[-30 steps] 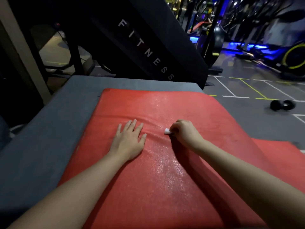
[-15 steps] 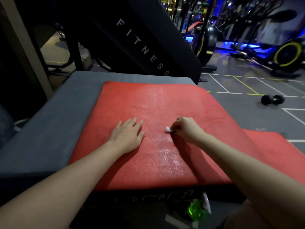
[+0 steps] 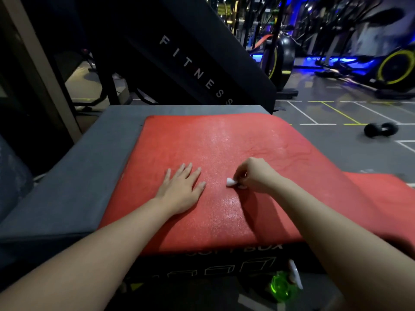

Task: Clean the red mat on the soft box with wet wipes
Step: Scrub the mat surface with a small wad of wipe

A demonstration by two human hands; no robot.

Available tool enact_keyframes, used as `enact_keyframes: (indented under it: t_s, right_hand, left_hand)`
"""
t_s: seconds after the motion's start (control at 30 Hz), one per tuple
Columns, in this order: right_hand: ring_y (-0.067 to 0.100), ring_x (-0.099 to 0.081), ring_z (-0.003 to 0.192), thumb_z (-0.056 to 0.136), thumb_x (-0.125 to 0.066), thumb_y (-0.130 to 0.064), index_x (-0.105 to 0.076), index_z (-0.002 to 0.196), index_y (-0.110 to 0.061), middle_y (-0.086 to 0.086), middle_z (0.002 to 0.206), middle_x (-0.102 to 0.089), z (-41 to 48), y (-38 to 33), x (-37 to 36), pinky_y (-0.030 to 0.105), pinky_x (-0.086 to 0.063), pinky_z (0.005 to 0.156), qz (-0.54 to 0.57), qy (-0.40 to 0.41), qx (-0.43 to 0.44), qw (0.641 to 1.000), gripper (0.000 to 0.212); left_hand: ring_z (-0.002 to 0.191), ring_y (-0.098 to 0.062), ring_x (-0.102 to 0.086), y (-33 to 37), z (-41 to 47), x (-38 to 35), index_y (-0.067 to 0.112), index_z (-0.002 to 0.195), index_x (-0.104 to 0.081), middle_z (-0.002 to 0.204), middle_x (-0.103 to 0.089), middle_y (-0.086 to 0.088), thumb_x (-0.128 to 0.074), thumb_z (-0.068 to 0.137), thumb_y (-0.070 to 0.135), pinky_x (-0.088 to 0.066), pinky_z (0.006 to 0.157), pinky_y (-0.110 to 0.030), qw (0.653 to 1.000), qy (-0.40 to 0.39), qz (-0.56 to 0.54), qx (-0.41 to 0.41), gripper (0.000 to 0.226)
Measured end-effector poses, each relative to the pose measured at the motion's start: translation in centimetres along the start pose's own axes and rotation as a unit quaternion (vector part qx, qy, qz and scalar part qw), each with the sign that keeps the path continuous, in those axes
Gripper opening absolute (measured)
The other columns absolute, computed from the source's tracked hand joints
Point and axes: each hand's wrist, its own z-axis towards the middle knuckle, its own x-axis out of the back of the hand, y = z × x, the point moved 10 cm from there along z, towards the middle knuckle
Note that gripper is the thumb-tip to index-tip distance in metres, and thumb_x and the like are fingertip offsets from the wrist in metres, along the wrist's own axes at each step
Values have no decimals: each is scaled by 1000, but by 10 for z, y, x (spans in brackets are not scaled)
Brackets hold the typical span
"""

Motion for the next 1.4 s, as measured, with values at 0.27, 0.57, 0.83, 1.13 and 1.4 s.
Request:
enact_keyframes:
  t_s: [0.27,0.57,0.83,1.13,1.4]
  right_hand:
    - [14,-66,77,76,-70,-4,-79,88,-22,-2,80,-73,-17,-14,4,20,-42,65,14,41,35,998,23]
    - [9,-66,73,76,-71,-8,-79,87,-26,-6,76,-73,-36,-29,-6,21,-47,63,-6,-54,35,998,23]
    - [6,-68,72,79,-71,-8,-79,87,-23,-7,76,-74,-62,-39,-1,25,-56,69,20,-14,74,997,19]
    - [9,-58,74,79,-69,-9,-79,89,-17,-4,85,-69,-98,-43,-3,17,-38,68,-15,34,147,988,16]
    - [-1,-63,75,77,-76,-19,-78,86,-29,-17,79,-66,-153,-13,2,13,-46,67,5,-64,160,985,13]
  left_hand:
    - [158,-19,1,2,-4,6,29,163,-14,172,-5,-1,-22,106,57,2,126,-53,1000,-2,-1,9,64]
    - [158,-15,-2,-3,-13,8,29,163,-18,171,-9,1,-25,107,53,3,127,-50,1000,-1,-11,7,61]
    - [157,-18,-10,-1,-25,18,25,161,-25,170,-17,-1,-28,108,48,-1,127,-49,1000,11,6,15,58]
    - [156,-19,-16,-9,-35,21,24,160,-29,169,-22,-2,-33,107,48,-14,126,-48,1000,13,-3,15,58]
    - [156,-25,-18,-8,-30,19,29,160,-27,169,-21,-5,-27,107,51,-18,125,-49,998,6,44,50,58]
